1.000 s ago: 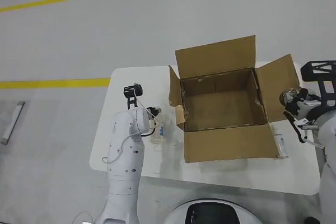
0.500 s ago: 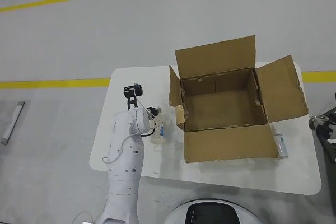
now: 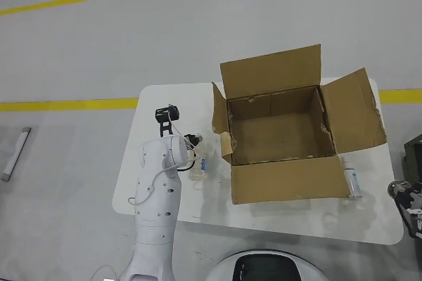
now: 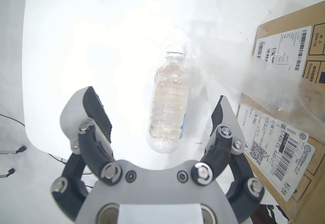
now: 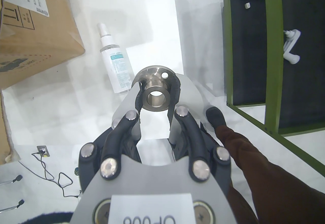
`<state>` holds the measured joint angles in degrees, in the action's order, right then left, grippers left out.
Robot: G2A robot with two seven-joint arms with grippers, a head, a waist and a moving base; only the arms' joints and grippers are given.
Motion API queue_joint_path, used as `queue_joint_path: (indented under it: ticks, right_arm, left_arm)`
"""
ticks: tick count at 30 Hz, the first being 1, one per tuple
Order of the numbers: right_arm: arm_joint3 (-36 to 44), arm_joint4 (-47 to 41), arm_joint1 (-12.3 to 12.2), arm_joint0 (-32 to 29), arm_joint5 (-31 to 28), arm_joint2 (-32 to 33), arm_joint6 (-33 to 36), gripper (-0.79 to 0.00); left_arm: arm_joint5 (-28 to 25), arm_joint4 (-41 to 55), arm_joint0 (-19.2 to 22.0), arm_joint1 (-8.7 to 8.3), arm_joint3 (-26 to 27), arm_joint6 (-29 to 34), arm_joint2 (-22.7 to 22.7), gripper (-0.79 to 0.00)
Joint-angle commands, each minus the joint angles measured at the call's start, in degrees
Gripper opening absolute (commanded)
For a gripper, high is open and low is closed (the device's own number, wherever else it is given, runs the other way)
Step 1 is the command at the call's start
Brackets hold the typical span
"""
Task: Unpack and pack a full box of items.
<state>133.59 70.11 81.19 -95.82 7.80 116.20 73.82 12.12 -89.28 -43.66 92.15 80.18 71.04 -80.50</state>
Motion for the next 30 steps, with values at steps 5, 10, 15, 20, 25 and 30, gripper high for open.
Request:
queue_joint_path:
  ticks: [5,10,15,20,25,30]
  right_arm:
    - [-4.3,1.0,-0.2,-1.1,-1.5,-1.4,-3.6,-0.785]
    - [-7.7,4.4,-0.6,0.4,-2.0,-3.7,-3.3,-0.785]
    - [-11.6,6.2,-1.0,3.3,-2.3,-5.6,-3.0,-0.785]
    - [-15.7,8.2,-1.4,6.3,-2.7,-7.4,-2.0,-0.785]
    - [-17.8,8.9,-1.7,8.1,-2.8,-8.4,-1.5,-0.699]
    - [-17.9,8.7,-1.9,8.3,-3.0,-8.5,-1.3,-0.376]
  left_arm:
    - [0.0,0.0,0.0,0.00,0.0,0.0,0.0,0.000]
    - [0.0,0.0,0.0,0.00,0.0,0.0,0.0,0.000]
    - [0.0,0.0,0.0,0.00,0.0,0.0,0.0,0.000]
    - [0.0,0.0,0.0,0.00,0.0,0.0,0.0,0.000]
    - [0.0,0.0,0.0,0.00,0.0,0.0,0.0,0.000]
    - [0.0,0.0,0.0,0.00,0.0,0.0,0.0,0.000]
